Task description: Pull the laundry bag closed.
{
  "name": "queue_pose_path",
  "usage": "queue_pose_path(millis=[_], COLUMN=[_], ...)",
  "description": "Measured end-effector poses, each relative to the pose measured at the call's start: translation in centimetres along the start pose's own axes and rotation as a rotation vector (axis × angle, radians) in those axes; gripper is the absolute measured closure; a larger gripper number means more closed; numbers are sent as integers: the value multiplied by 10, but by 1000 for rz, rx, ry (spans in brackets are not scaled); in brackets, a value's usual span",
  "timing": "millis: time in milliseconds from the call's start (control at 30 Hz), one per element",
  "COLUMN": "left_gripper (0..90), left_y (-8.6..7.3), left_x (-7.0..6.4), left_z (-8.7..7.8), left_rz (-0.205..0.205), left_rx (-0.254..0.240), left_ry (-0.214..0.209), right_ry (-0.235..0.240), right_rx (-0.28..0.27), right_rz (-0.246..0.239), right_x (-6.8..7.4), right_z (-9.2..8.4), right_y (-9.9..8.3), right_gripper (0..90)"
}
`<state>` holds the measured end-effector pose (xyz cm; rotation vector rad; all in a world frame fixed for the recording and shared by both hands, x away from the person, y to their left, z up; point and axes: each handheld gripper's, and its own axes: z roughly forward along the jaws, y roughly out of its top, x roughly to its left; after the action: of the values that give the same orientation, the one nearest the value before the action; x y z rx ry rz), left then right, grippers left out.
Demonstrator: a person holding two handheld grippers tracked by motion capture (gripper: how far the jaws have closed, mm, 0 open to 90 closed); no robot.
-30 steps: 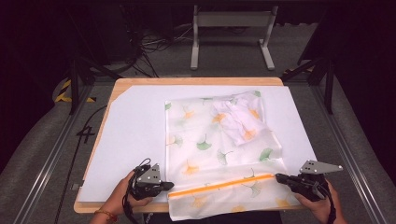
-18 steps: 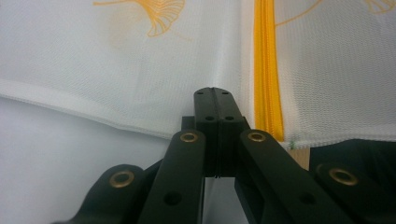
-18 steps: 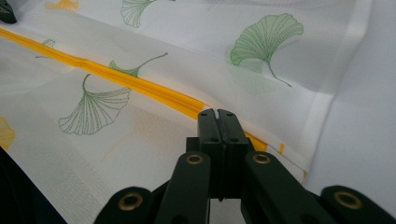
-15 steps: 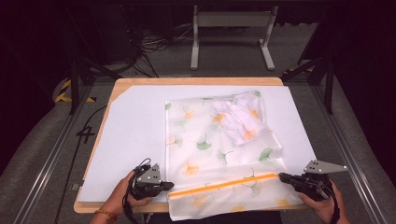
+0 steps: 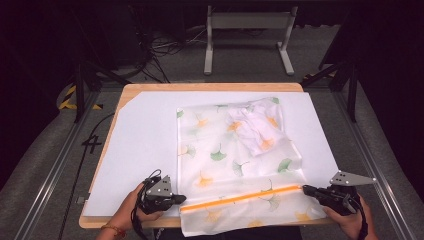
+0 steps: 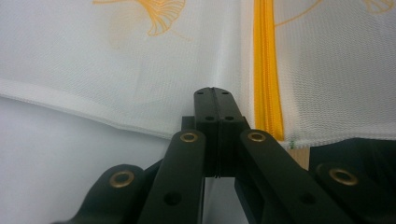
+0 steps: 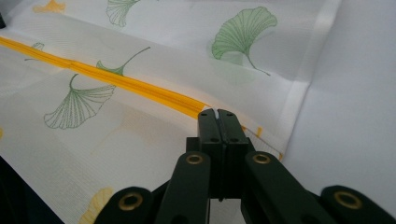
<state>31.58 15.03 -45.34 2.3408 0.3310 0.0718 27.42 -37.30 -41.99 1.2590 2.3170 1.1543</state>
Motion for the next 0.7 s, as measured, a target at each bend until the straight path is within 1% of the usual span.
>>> queue_pose_path(millis=[200,333,433,500,700], left_gripper=[900,900,900,900,900], left_y=[0,0,0,0,0], left_x=[0,1,1,1,0], left_z=[0,0,0,0,0], left_rz=[-1,-2,-2,-1,-2], left_rx=[-1,-3,-3,-2,-1], left_ry=[-2,-4,-4,-4,-3], right_ry=[-4,2,0,-2,-14], right_rx=[1,4,6,4,8], right_rz=[15,25,25,33,30], right_x=[-5,-7,-8,-9,-9], right_z=[-2,-2,-3,-3,-3], right_y=[-3,-4,-3,-4,-5], right_gripper=[900,900,900,900,900])
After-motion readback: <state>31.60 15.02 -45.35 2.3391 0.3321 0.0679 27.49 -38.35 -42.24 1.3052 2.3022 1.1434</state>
